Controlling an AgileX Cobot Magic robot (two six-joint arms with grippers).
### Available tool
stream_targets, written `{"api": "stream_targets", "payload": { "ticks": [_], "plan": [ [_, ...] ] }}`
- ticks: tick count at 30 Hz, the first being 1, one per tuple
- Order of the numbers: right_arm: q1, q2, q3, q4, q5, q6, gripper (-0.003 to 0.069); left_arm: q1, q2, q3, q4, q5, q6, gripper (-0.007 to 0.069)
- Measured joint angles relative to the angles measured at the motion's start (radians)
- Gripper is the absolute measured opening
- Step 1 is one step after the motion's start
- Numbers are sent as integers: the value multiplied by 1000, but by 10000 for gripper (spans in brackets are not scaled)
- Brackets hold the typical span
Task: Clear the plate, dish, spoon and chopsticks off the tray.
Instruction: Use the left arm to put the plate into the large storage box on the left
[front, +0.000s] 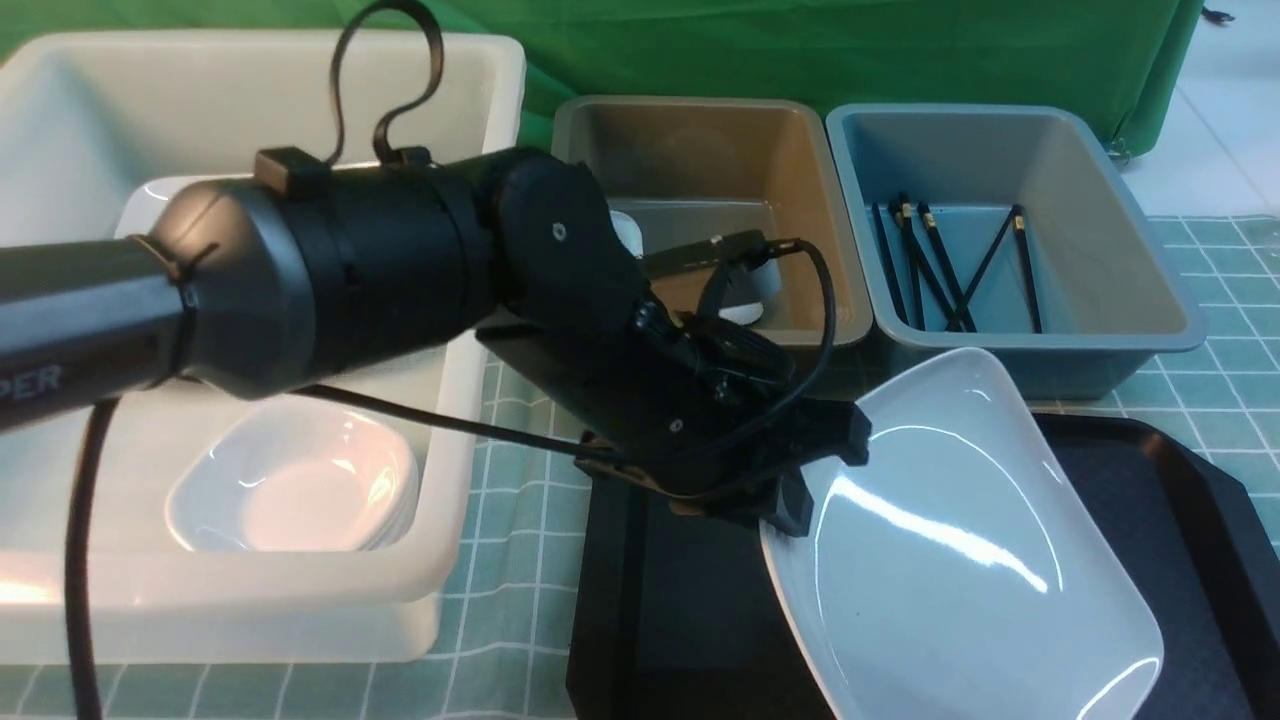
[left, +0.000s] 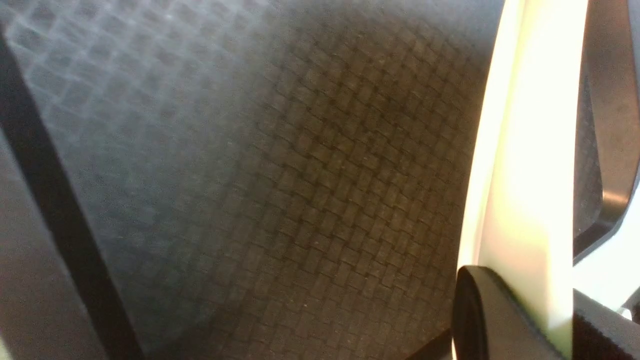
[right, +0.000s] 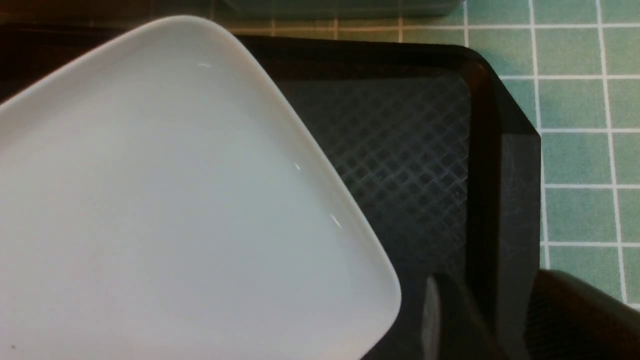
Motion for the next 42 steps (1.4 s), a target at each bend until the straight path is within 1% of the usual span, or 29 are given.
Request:
{"api": "stream_targets", "payload": {
  "ticks": [4,17,24,27,30,32,34,37,38,41,42],
  "plan": [
    [0,0,0,0,0,0,260,15,-3,0,0,0,0,22],
    [0,0,0,0,0,0,260,15,-39,-4,-1,13,0,25],
    [0,0,0,0,0,0,260,15,-41,-73,10,57,0,27],
    [0,0,0,0,0,0,260,32,-41,-107,11,83,0,27],
    [0,-3,0,0,0,0,260,66,-41,-130,8,99,0,27],
    [0,-14,0,0,-6,0,260,121,-41,-146,5,110,0,27],
    [0,-22,0,0,-12,0,260,144,-41,-151,1,114,3,27],
    [0,-49,0,0,-24,0,260,235,-49,-171,-24,125,23,27],
    [0,-51,0,0,-25,0,260,235,-49,-171,-24,125,23,27],
    [0,-55,0,0,-27,0,260,350,-78,-192,-77,137,59,27],
    [0,-55,0,0,-27,0,260,357,-80,-194,-77,137,66,27]
  ]
}}
